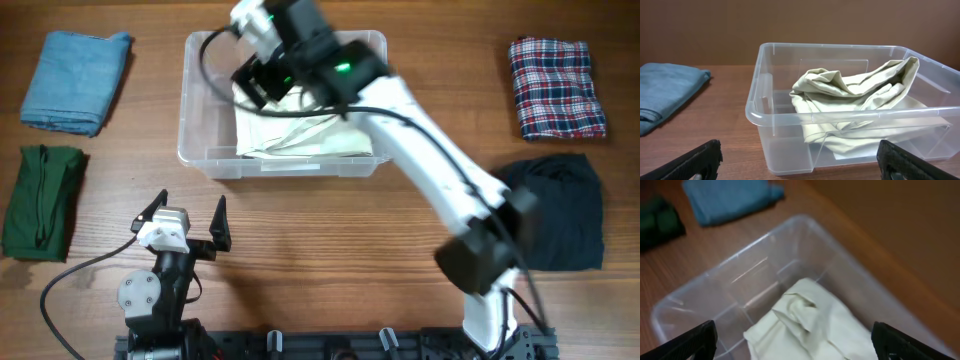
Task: Pack container
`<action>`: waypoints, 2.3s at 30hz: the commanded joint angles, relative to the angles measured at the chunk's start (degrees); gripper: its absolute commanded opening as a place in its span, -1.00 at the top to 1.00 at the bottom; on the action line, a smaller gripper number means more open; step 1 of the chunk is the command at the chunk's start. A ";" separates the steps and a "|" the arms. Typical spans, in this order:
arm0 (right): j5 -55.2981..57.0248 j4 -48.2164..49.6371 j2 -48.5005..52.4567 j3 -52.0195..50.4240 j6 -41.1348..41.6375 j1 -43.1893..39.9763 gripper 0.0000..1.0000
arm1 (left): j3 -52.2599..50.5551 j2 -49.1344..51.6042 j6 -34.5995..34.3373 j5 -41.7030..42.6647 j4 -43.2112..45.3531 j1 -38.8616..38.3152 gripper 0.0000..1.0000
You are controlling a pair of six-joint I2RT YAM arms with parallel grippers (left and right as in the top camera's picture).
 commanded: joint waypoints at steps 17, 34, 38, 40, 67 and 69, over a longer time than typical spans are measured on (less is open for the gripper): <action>-21.18 -13.46 -7.28 0.59 2.97 -42.84 -0.99 | -0.33 -0.42 0.87 0.07 0.07 -0.26 -0.99; -26.32 -13.16 3.87 0.44 2.12 -67.49 -1.00 | -0.33 -0.42 0.87 0.07 0.07 -0.26 -1.00; -27.39 -14.34 6.99 0.42 2.95 -70.88 -0.99 | -0.33 -0.42 0.87 0.07 0.07 -0.26 -0.99; -27.36 -14.62 7.91 0.42 4.57 -72.15 -0.99 | -0.33 -0.42 0.87 0.07 0.07 -0.26 -1.00; -24.57 -9.20 9.99 -16.26 28.59 -83.97 -0.99 | -0.33 -0.42 0.87 0.07 0.07 -0.26 -1.00; -24.55 -7.96 9.99 -17.68 28.59 -84.24 -0.99 | -0.33 -0.42 0.87 0.07 0.07 -0.26 -1.00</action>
